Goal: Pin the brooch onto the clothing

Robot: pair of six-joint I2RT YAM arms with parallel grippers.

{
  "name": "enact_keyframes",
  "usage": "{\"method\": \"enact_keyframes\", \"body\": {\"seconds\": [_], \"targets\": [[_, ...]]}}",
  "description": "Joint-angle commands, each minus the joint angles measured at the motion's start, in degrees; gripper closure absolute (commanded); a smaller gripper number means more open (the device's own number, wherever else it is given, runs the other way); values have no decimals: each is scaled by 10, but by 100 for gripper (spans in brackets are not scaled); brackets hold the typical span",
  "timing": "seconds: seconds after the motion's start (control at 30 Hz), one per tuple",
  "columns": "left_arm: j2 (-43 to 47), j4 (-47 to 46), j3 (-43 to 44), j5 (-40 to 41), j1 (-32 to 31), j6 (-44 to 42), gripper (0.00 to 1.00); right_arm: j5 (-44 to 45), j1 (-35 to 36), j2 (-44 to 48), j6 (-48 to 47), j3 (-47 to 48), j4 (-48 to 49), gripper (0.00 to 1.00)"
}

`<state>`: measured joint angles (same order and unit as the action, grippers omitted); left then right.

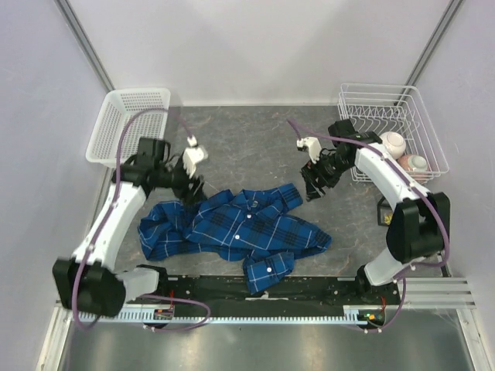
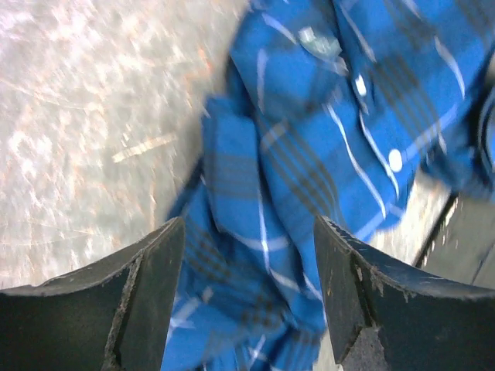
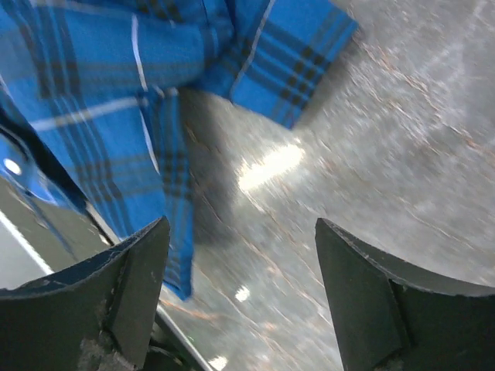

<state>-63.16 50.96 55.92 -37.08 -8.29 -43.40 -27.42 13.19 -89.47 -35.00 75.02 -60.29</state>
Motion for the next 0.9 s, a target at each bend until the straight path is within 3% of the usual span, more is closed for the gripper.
{"method": "enact_keyframes", "body": {"seconds": [0.0, 0.13, 0.27, 0.53, 0.63, 0.77, 0.83, 0.87], "targets": [[-120, -95, 92, -32, -25, 254, 26, -127, 1, -47, 187, 19, 73, 18], [-218, -132, 128, 1, -72, 367, 27, -160, 10, -62, 319, -17, 143, 20], [-293, -141, 149, 13, -92, 458, 28, -163, 19, -92, 378, -39, 190, 20], [-370, -173, 155, -52, -110, 508, 28, -170, 50, -175, 418, -65, 257, 19], [-397, -172, 160, -65, -115, 499, 38, -205, 55, -196, 395, -64, 248, 20], [-399, -169, 154, -131, -114, 458, 61, -244, 63, -187, 316, -68, 205, 19], [-390, -168, 152, -163, -115, 450, 68, -255, 69, -187, 270, -67, 167, 20], [-385, -165, 152, -172, -115, 438, 79, -264, 70, -189, 259, -68, 157, 23]]}}
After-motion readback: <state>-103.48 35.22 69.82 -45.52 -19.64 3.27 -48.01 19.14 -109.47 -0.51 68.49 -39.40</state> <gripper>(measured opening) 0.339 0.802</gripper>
